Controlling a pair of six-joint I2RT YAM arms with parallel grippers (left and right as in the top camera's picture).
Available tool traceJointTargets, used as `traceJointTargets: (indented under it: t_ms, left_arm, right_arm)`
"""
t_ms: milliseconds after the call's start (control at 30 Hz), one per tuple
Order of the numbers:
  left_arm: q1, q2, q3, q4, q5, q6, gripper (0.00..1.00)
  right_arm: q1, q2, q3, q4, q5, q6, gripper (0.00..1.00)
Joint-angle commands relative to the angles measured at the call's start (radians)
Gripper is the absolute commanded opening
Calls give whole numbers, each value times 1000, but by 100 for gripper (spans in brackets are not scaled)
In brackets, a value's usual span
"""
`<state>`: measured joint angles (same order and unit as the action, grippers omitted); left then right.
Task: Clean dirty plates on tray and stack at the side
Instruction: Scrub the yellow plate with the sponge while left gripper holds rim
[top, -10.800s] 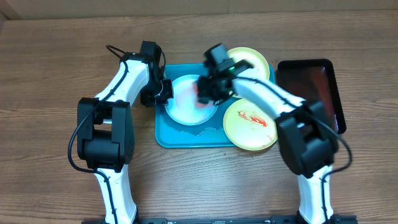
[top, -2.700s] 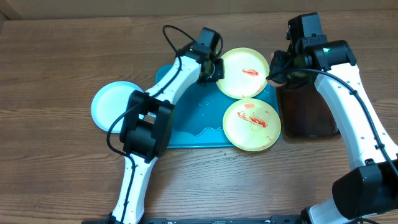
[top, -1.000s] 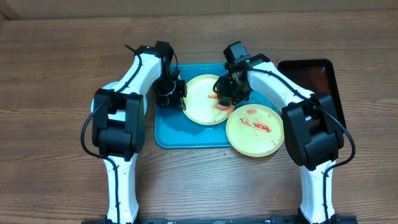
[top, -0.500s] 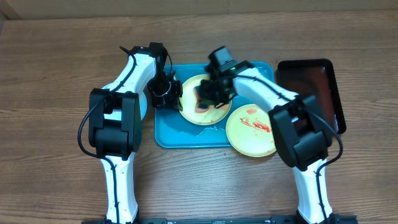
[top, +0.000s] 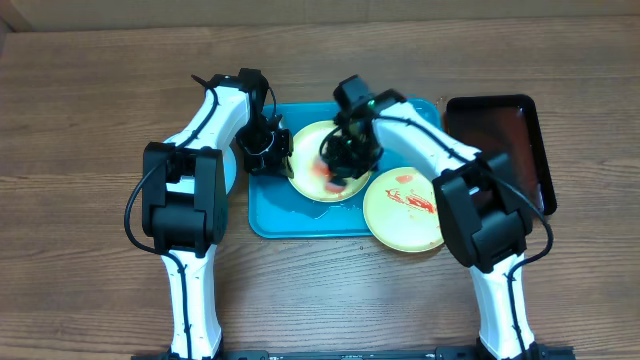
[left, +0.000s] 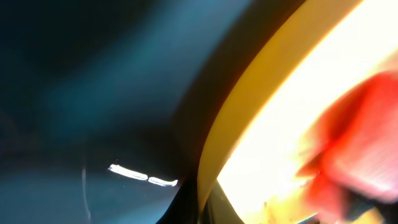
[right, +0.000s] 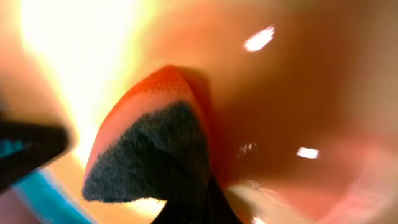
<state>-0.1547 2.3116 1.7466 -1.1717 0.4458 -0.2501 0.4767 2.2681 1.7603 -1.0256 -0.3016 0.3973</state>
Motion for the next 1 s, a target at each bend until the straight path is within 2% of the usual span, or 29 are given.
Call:
traceJointTargets:
  t_ms: [0,200,367,700,967]
  left_arm:
    - [17,69,-39,30,-90,37,4]
    - [23,69,-39,16,-98,73,4]
    - [23,69,-39,-3,-97,98,4]
    - [21,69,-39,-5,-97,102,4]
    - [21,69,-39,-2,-92,101,4]
  right_arm:
    - [-14,23,64,-43,232,-58,4]
    - [4,24,64,-9,391,-58,4]
    - [16,45,52,102,387,-58,4]
    - [37,103,51,248,-62,-88,4]
    - [86,103,53,257,-222,-88,4]
